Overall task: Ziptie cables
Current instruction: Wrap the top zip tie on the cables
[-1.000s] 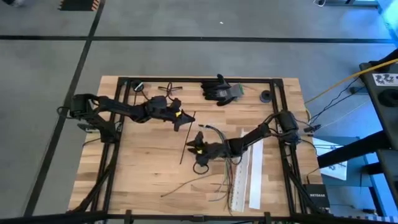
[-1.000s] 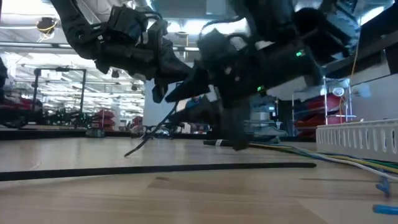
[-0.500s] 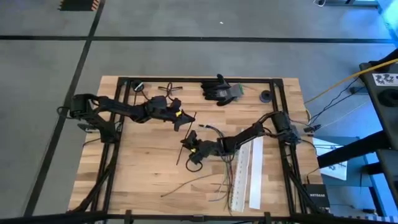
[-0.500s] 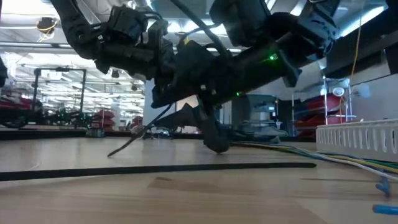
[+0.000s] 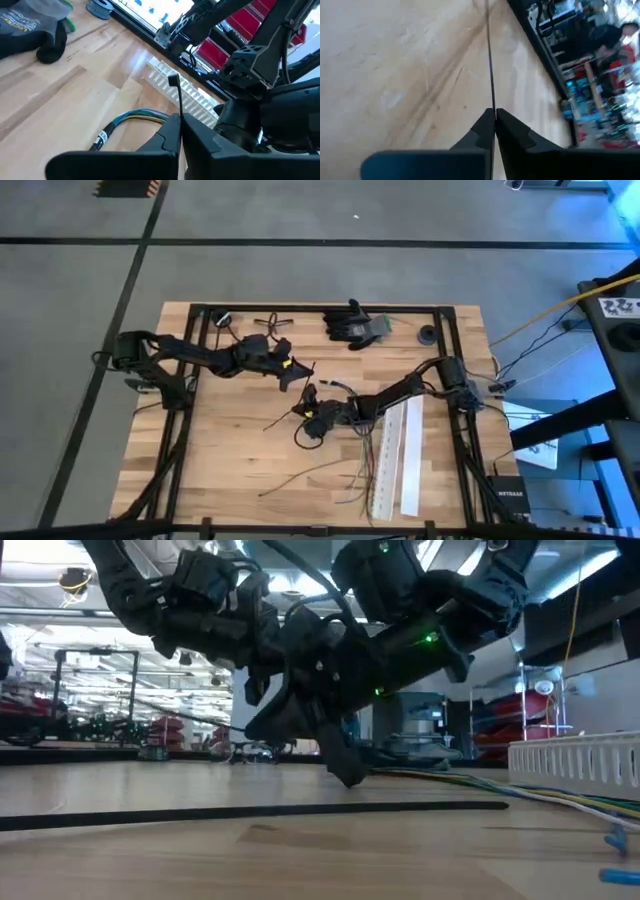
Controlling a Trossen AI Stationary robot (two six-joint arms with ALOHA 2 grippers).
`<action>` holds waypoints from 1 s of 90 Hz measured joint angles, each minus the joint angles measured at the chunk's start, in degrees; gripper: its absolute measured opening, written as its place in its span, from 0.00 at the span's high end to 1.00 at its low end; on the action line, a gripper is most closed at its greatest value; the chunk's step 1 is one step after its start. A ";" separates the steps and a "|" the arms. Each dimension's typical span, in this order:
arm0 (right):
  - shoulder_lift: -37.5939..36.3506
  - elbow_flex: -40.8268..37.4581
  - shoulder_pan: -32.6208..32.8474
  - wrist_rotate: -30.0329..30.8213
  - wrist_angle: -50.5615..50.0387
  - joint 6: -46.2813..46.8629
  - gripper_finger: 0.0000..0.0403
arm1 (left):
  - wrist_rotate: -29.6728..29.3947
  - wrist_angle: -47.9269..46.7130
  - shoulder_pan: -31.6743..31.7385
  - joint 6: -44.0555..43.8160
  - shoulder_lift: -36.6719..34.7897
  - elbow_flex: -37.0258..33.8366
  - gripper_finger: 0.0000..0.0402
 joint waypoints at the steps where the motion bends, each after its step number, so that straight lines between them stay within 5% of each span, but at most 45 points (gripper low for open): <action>1: -0.03 -0.08 0.00 -0.18 -0.08 0.60 1.00 | 0.01 -0.06 0.01 0.15 0.00 0.01 1.00; 22: -4.49 -4.85 0.13 -2.33 0.22 12.84 1.00 | -0.01 -0.45 0.01 4.73 -2.13 -0.02 1.00; 38: -7.90 -11.81 0.04 -6.69 12.28 25.50 1.00 | -1.51 -2.93 -0.41 10.24 -4.55 0.01 1.00; 90: -8.54 -25.97 0.15 -9.53 45.32 73.18 1.00 | -20.79 -6.39 -7.52 30.96 -4.55 0.01 1.00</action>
